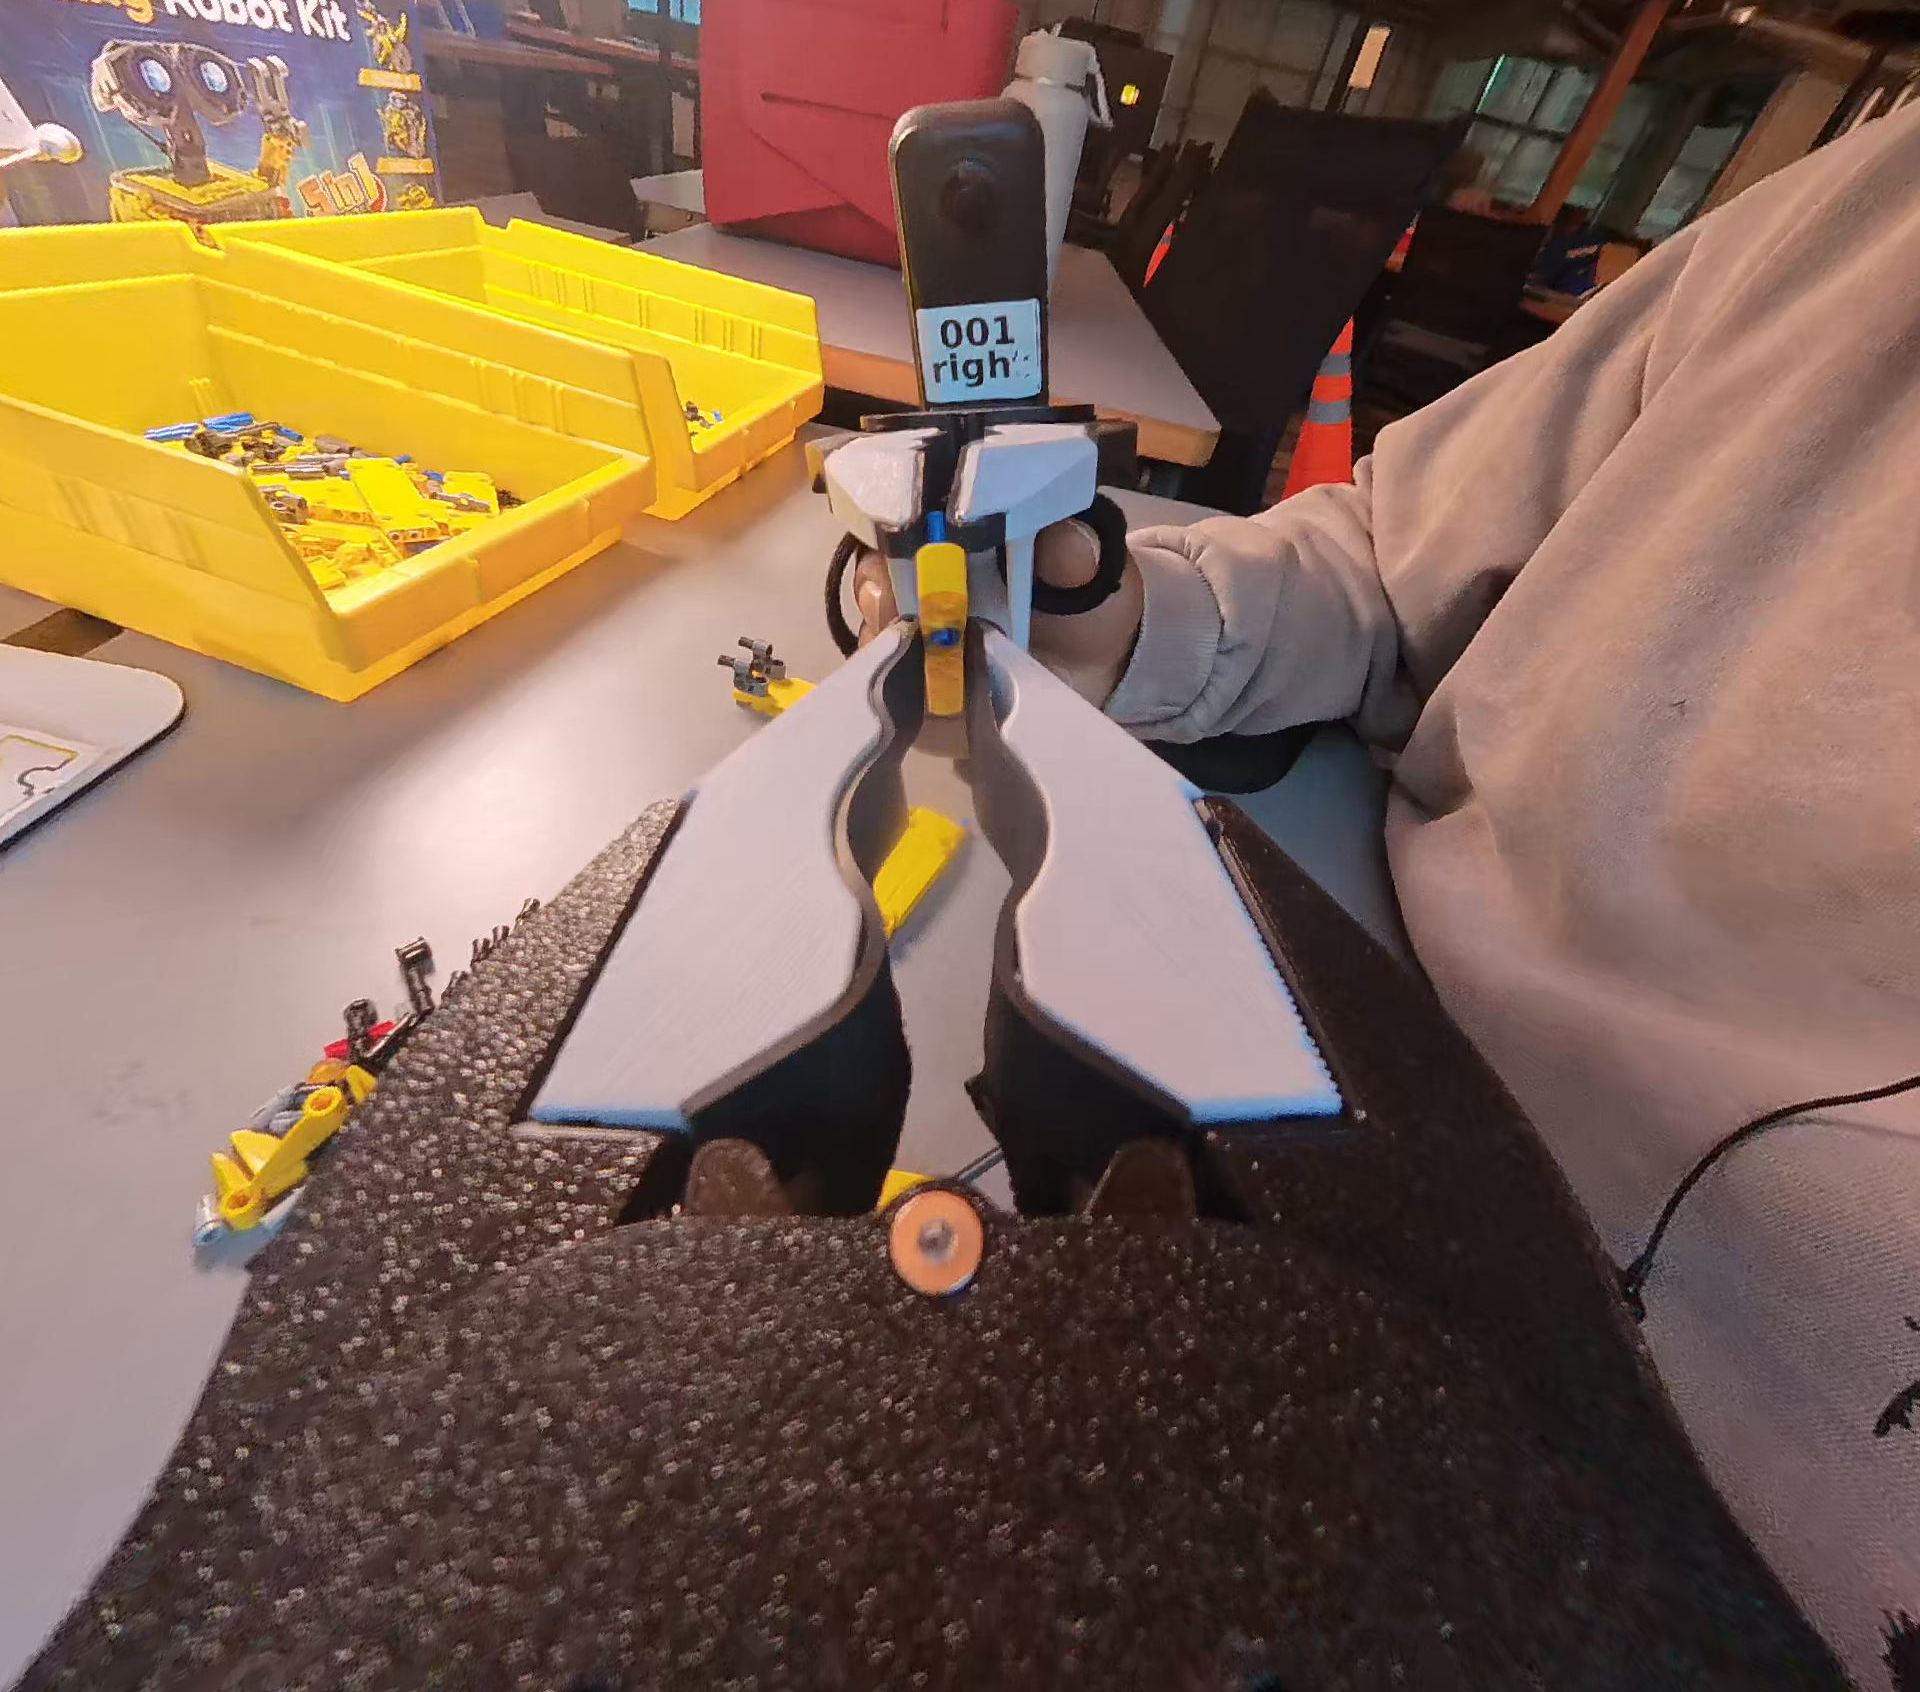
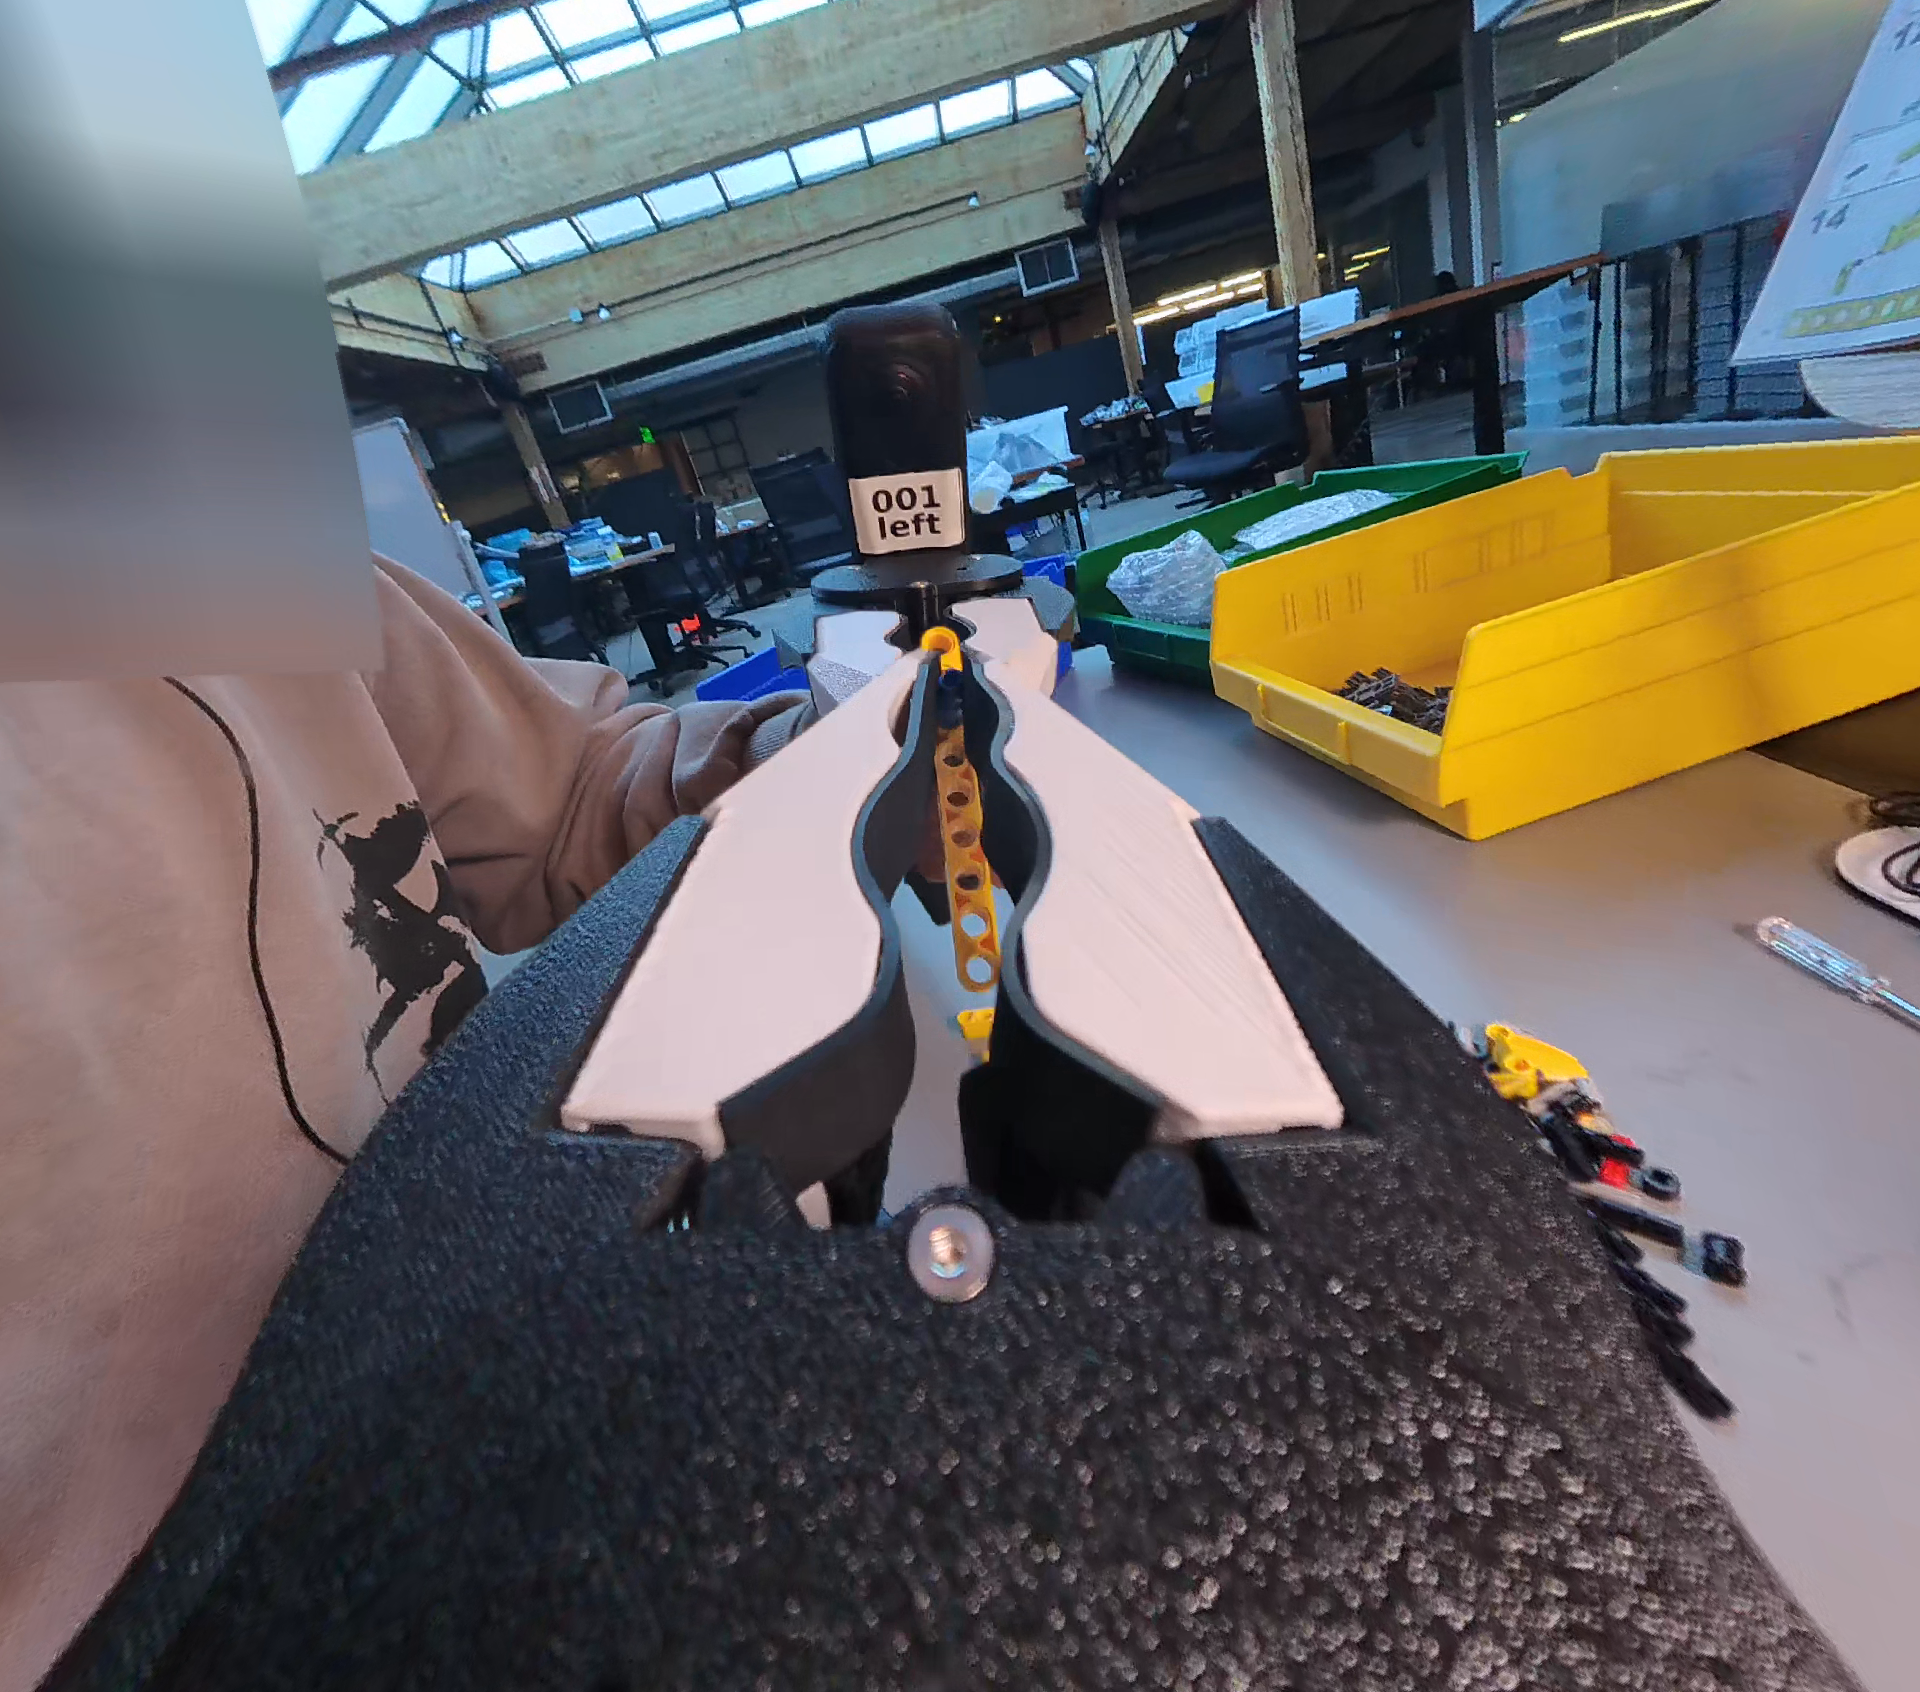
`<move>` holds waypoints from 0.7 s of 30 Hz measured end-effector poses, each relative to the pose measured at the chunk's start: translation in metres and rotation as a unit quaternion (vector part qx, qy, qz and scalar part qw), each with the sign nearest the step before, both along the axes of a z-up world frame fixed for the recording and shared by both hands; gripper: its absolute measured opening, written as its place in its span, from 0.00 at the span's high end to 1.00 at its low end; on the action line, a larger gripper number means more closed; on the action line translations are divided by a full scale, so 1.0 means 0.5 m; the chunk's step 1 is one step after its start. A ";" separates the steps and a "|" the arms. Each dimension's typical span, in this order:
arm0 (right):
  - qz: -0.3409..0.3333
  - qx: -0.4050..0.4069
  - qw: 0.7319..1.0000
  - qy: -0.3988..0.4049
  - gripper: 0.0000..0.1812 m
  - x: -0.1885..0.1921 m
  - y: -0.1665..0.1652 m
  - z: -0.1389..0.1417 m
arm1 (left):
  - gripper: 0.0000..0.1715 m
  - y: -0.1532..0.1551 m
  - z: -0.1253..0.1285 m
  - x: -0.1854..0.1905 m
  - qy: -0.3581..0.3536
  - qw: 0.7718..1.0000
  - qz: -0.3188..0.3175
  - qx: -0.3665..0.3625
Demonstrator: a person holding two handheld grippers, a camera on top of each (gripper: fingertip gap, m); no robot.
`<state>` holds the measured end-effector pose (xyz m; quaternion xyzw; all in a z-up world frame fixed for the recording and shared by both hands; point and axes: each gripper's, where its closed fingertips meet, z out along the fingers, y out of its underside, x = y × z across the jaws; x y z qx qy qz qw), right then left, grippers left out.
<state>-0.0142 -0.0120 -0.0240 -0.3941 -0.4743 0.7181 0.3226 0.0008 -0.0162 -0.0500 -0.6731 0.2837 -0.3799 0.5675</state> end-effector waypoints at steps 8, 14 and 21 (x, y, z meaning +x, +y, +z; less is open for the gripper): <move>0.016 -0.007 1.000 0.000 0.99 0.003 0.004 0.001 | 0.96 -0.004 0.012 -0.011 -0.019 1.000 -0.004 0.009; 0.012 0.026 0.999 -0.019 0.99 -0.005 -0.009 -0.020 | 0.91 -0.009 0.016 -0.010 0.001 1.000 -0.003 0.019; 0.014 0.028 0.999 -0.024 0.99 -0.008 -0.017 -0.021 | 0.96 -0.013 0.007 -0.016 0.052 0.998 0.010 0.044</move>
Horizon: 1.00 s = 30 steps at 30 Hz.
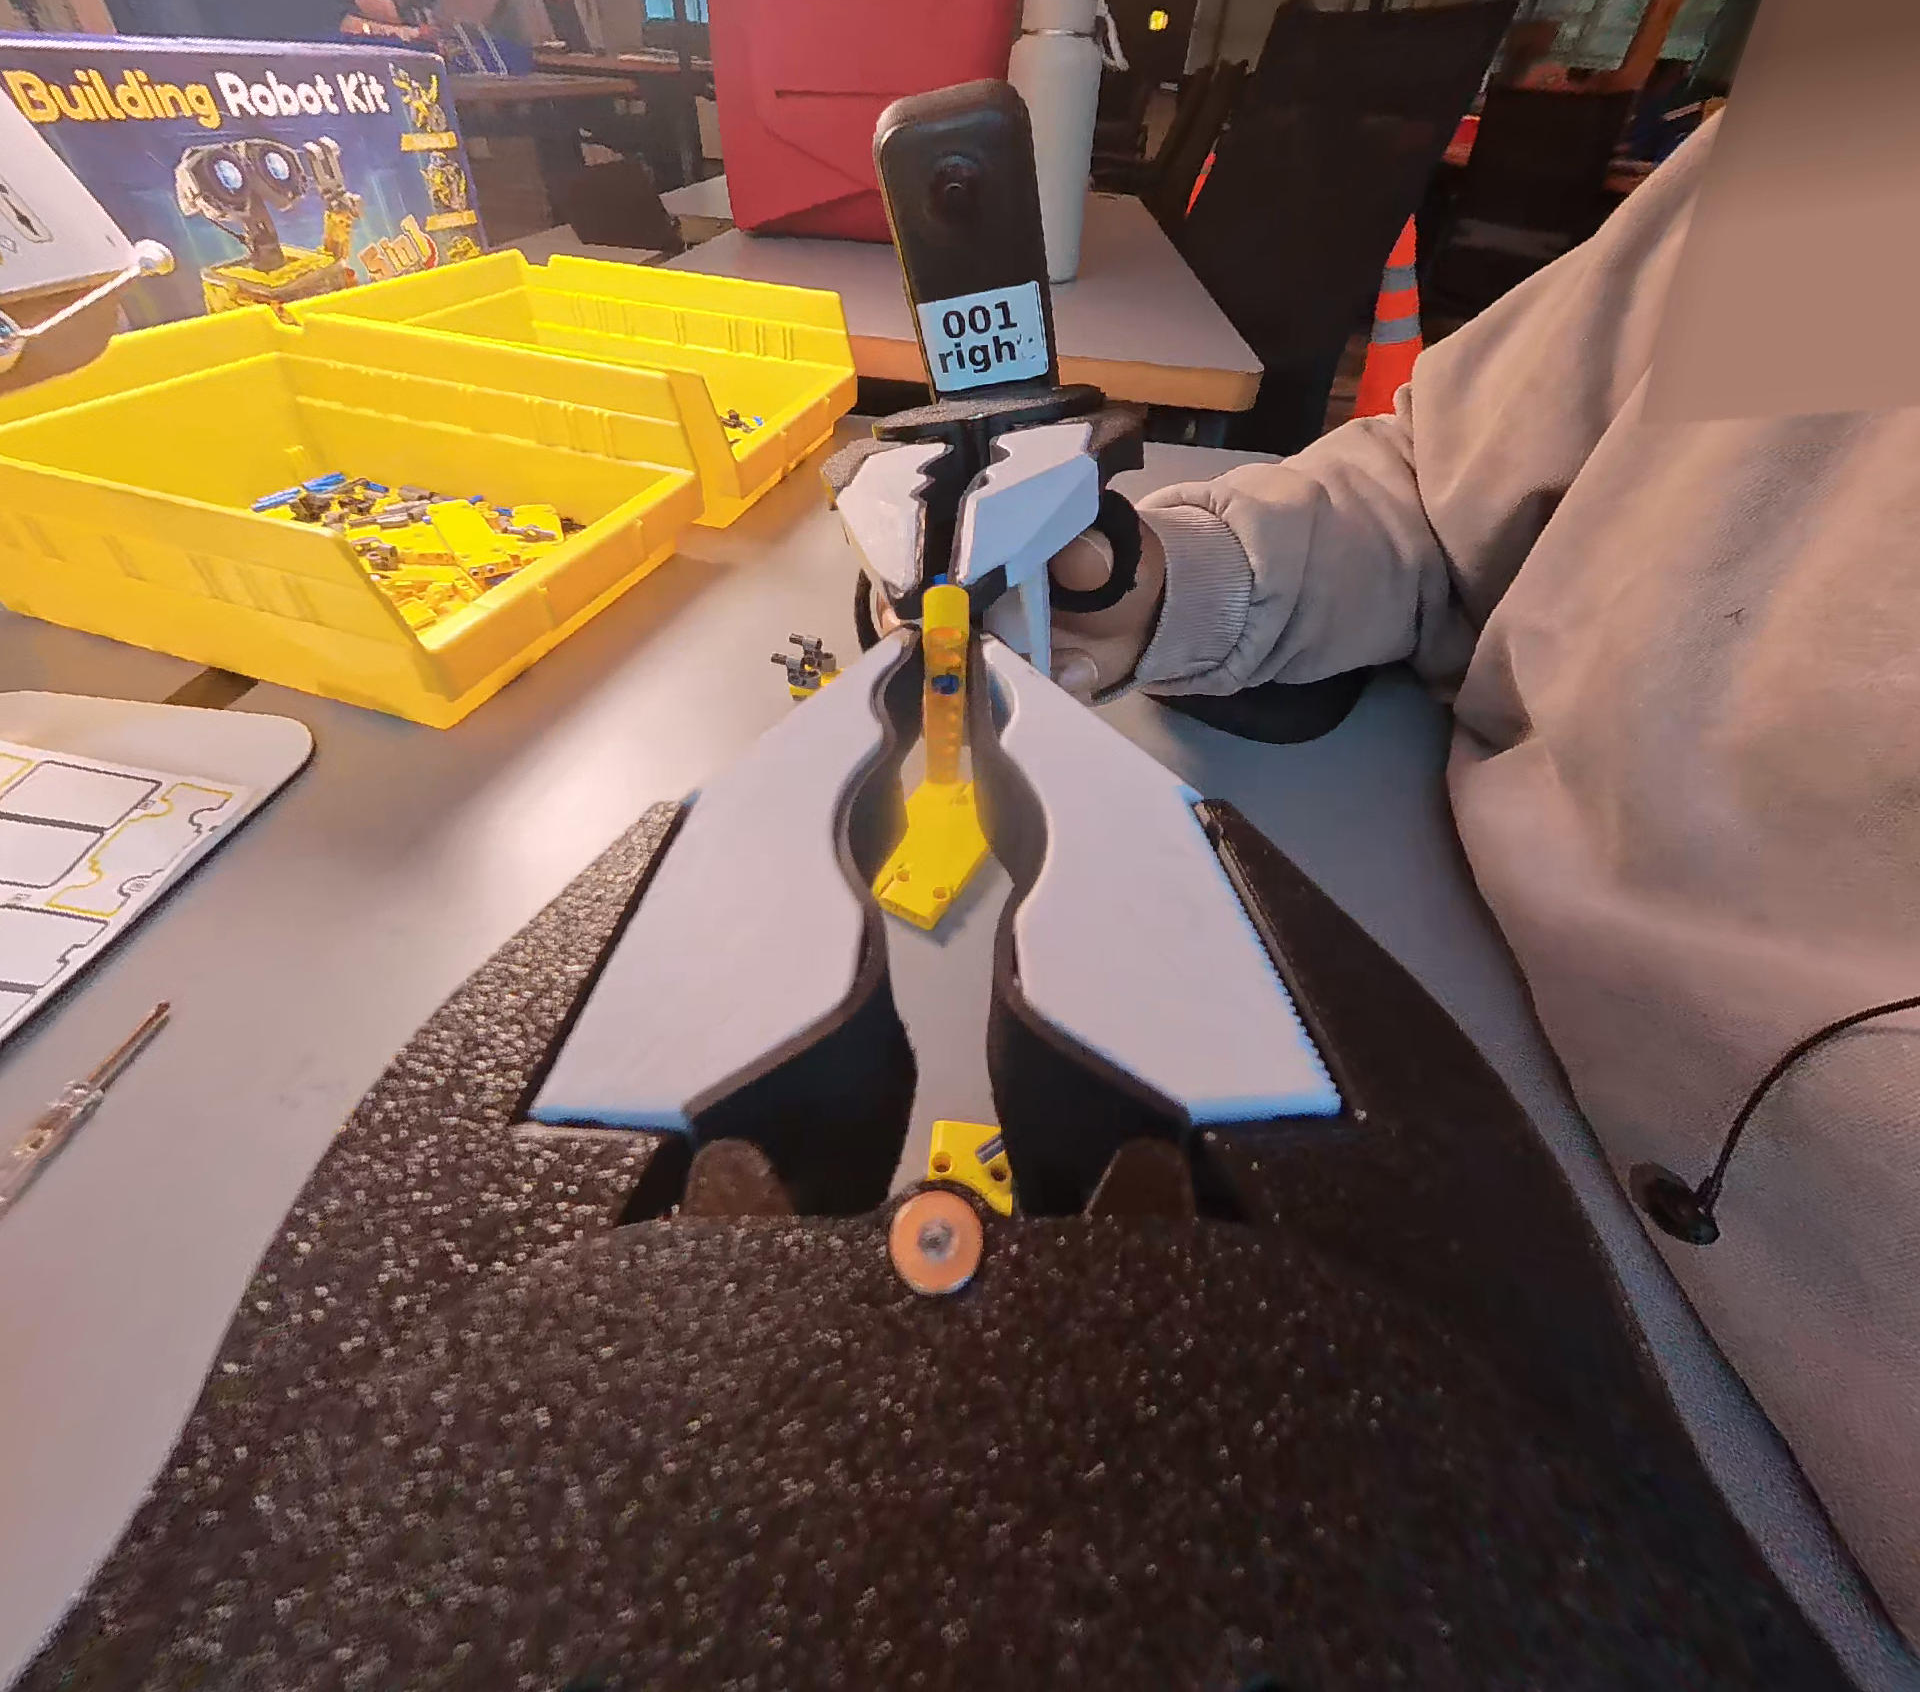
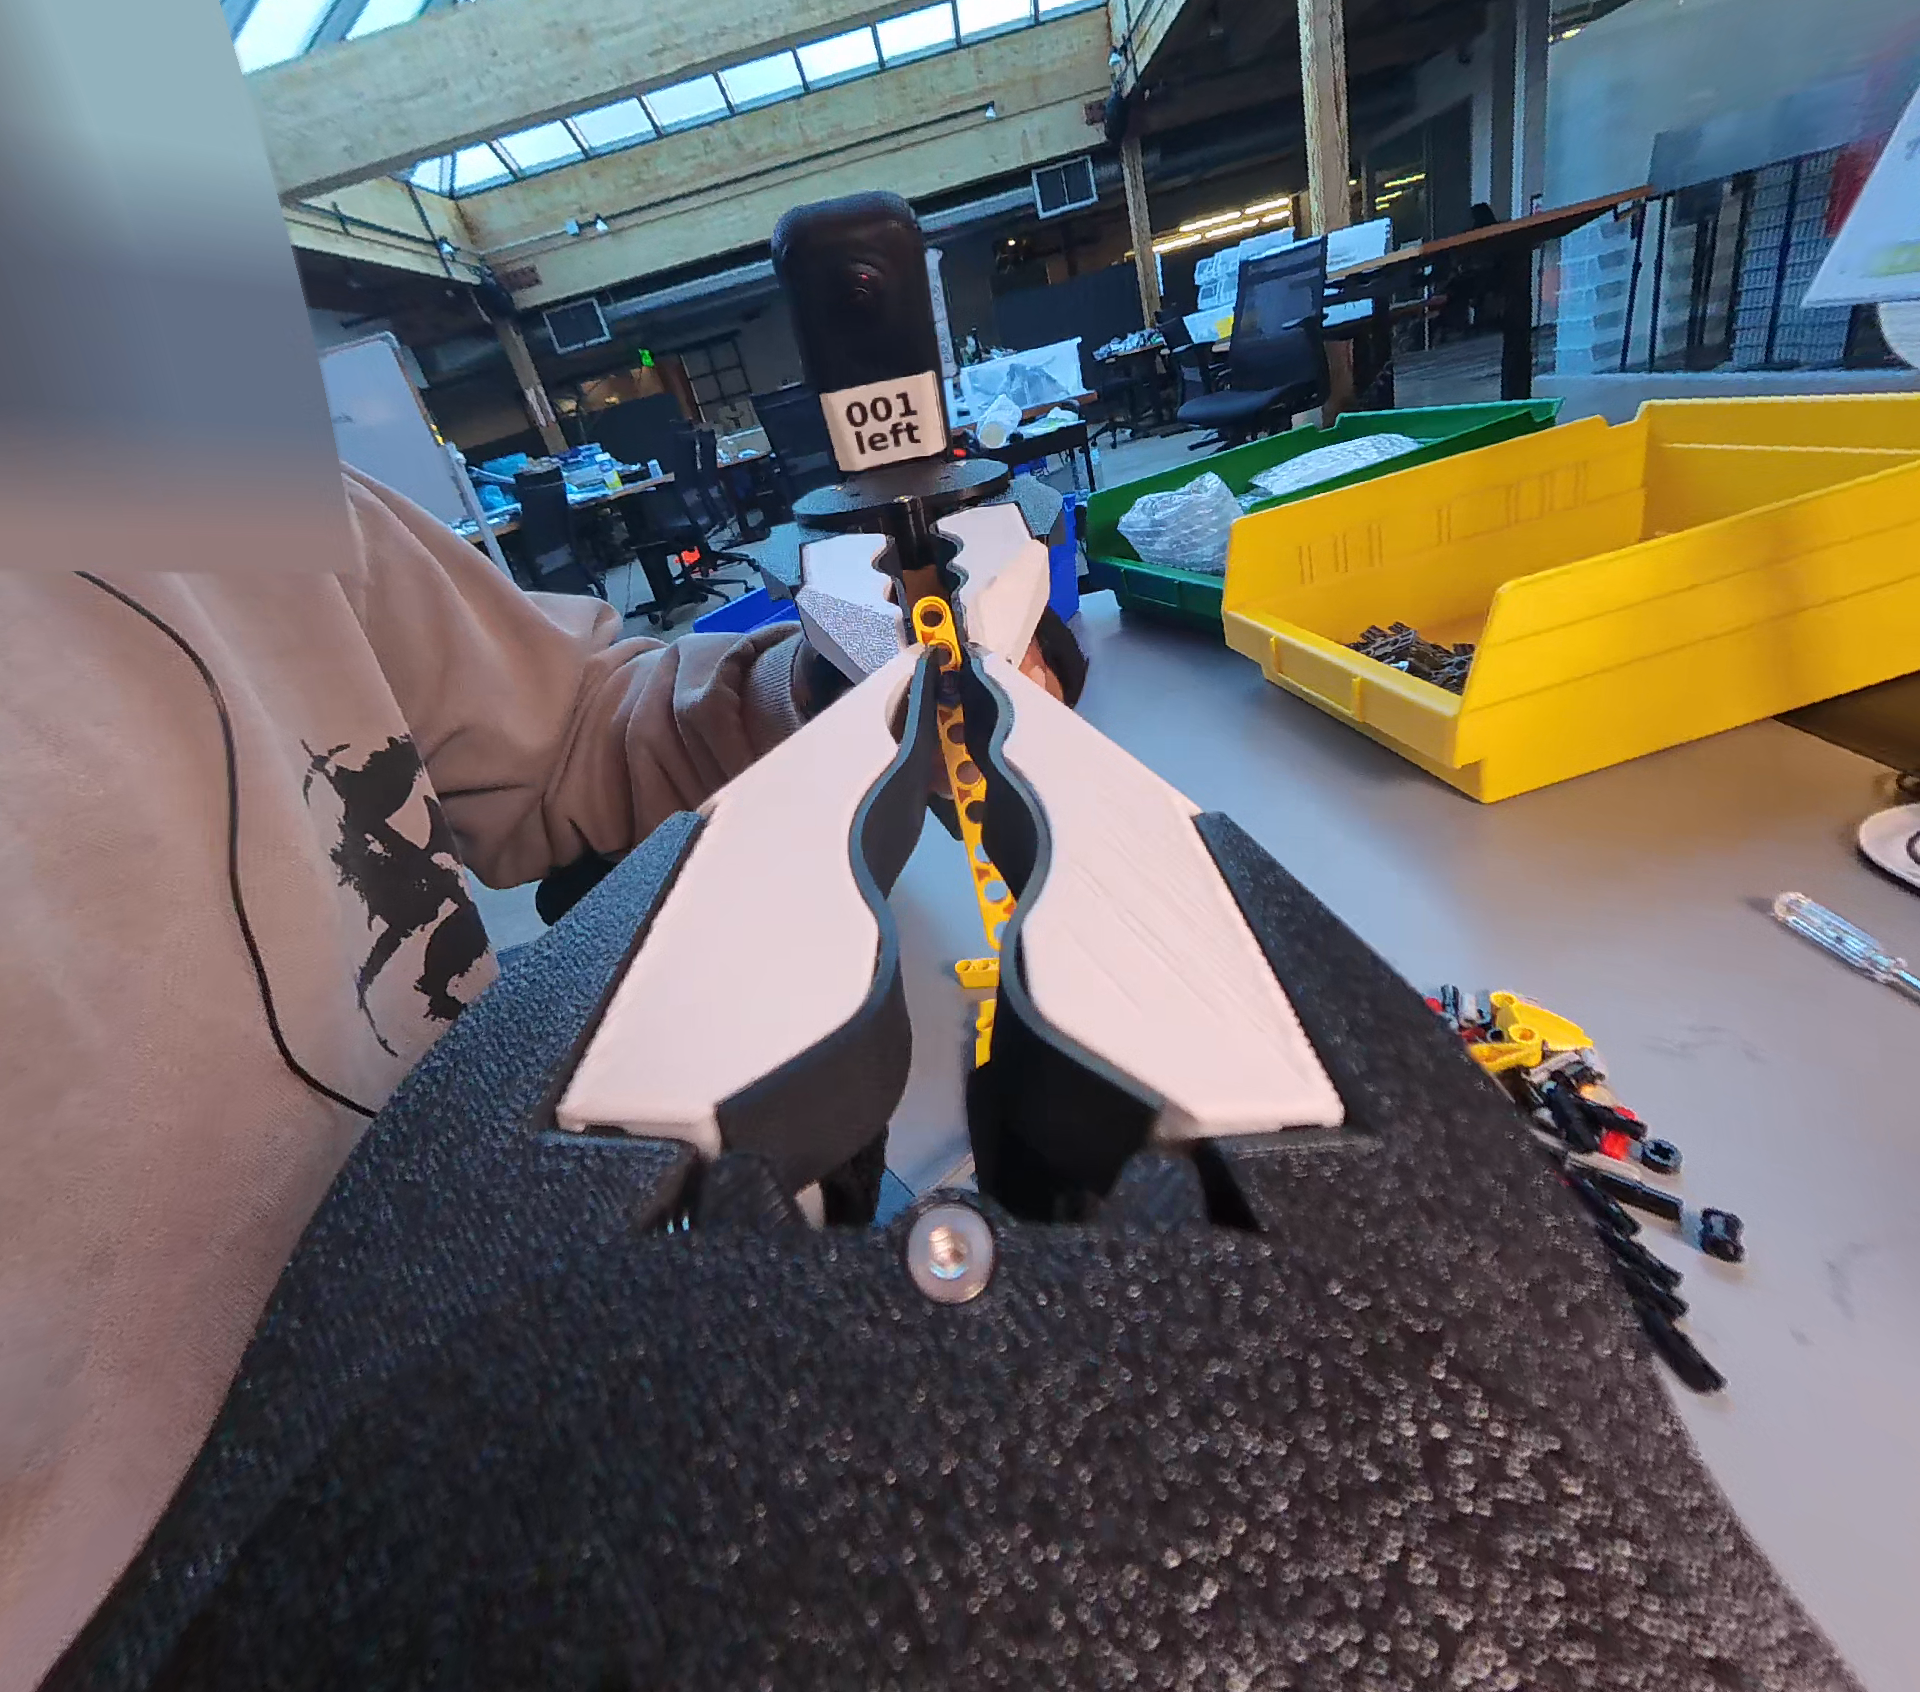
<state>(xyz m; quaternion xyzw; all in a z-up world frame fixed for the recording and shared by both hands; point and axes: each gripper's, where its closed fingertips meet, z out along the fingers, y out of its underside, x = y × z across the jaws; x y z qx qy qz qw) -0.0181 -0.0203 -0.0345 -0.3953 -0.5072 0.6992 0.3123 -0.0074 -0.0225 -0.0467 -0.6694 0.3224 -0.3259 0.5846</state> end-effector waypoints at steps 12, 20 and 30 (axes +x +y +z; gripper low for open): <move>-0.070 -0.027 0.994 0.078 0.99 0.102 0.108 0.093 | 0.96 0.012 0.005 -0.060 -0.068 0.997 0.027 0.012; -0.281 -0.014 0.959 0.047 0.98 0.143 0.338 0.060 | 0.96 0.024 -0.047 -0.079 -0.015 0.998 0.055 -0.021; -0.574 0.174 0.780 -0.176 0.77 0.161 0.701 -0.047 | 0.96 0.028 -0.014 -0.101 -0.103 0.989 0.102 -0.027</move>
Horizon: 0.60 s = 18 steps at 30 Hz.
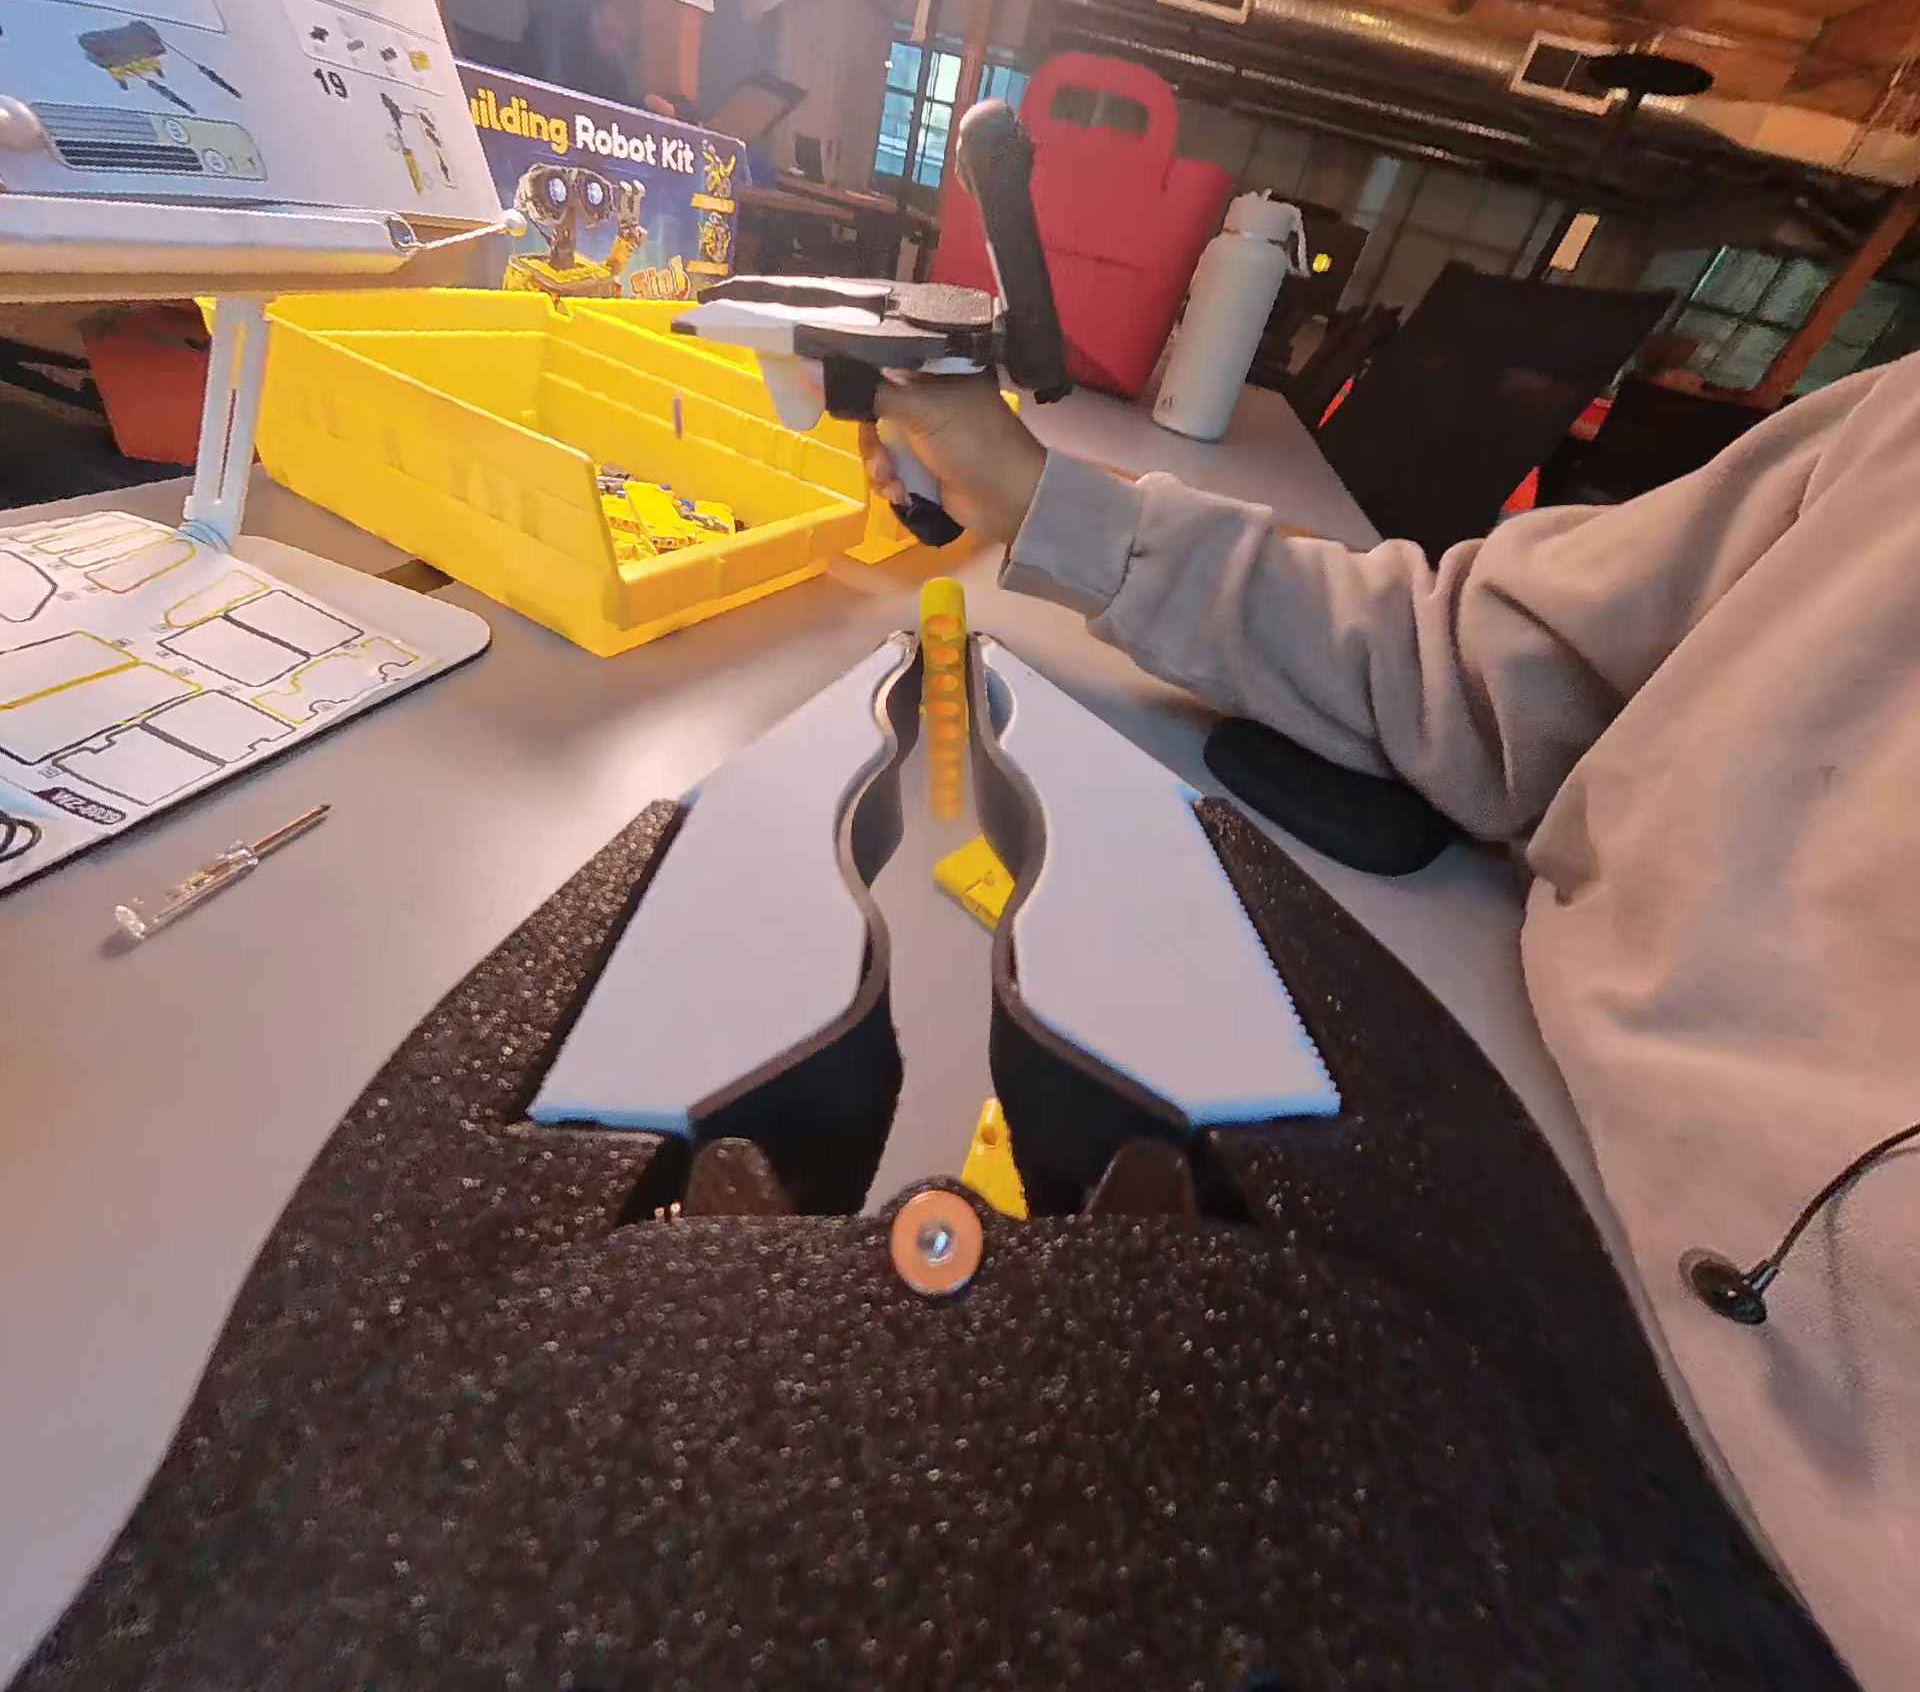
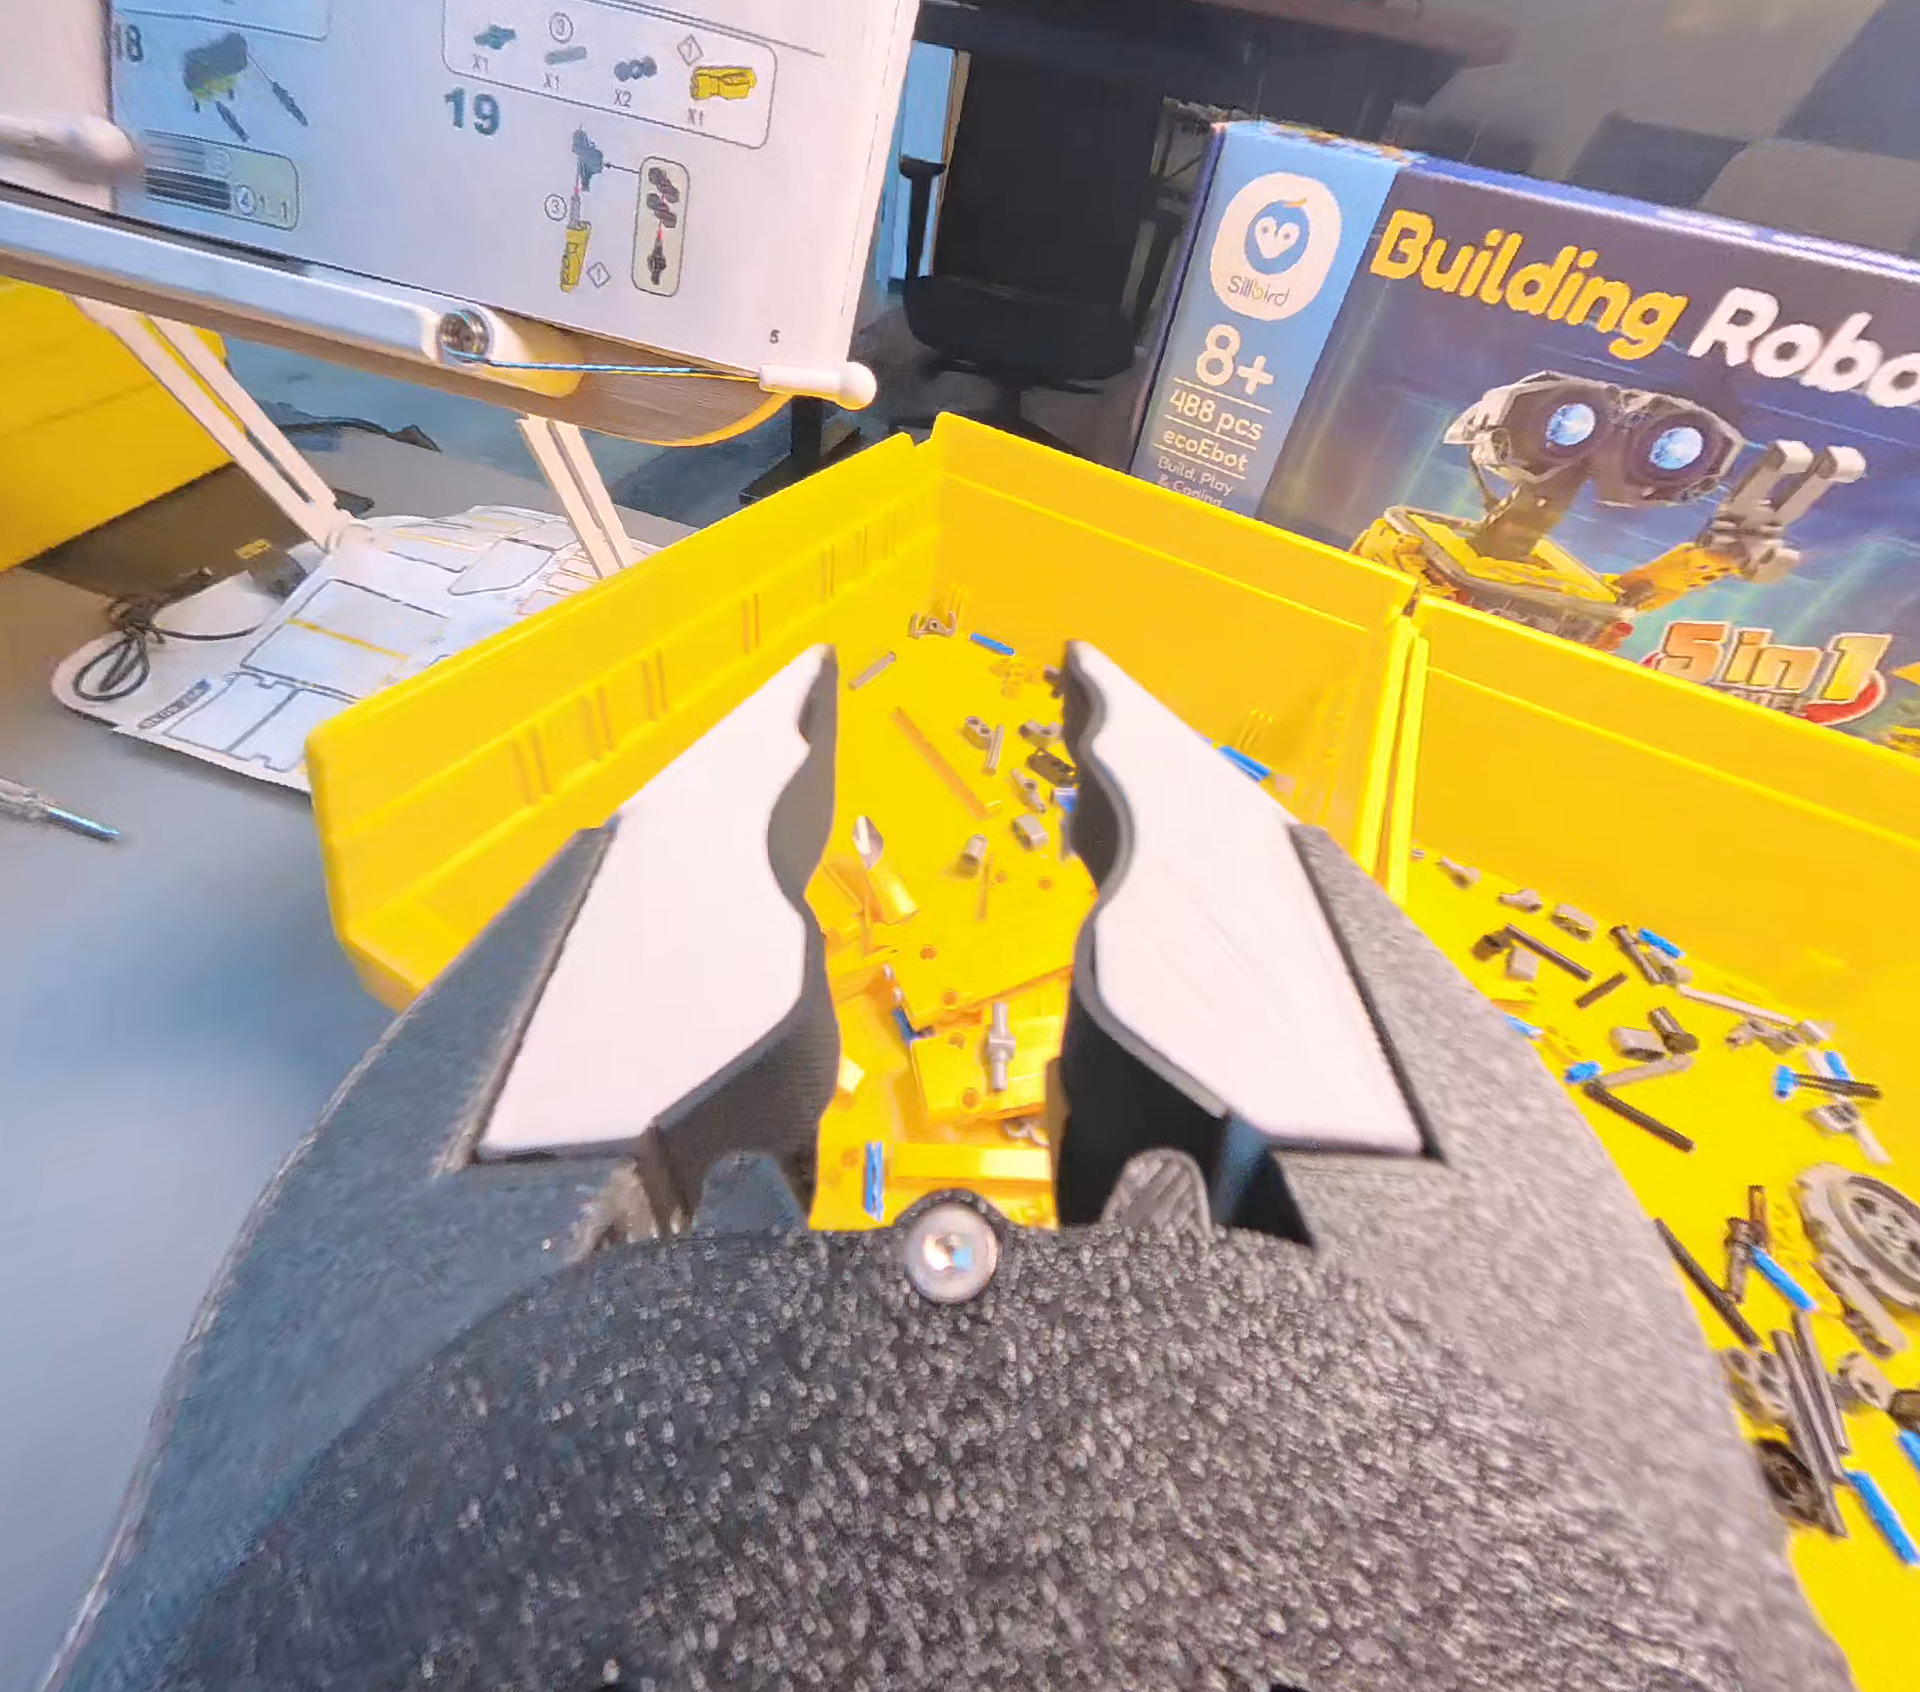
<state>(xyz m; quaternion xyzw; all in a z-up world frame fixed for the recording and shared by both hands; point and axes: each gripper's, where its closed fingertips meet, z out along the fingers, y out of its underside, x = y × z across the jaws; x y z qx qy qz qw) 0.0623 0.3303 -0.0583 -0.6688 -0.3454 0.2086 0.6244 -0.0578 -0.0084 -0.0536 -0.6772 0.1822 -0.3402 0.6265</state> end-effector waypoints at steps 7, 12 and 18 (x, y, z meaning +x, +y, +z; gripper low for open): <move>0.306 -0.005 0.952 0.010 0.68 -0.136 -0.286 0.037 | 0.96 -0.040 0.034 -0.010 -0.130 0.990 -0.050 0.025; 0.589 -0.096 0.802 0.031 0.68 -0.201 -0.665 0.046 | 0.96 -0.071 0.062 -0.004 -0.179 0.976 -0.096 0.079; 0.619 -0.077 0.782 0.006 0.86 -0.236 -0.783 0.020 | 0.96 -0.088 0.064 0.019 -0.121 0.981 -0.099 0.113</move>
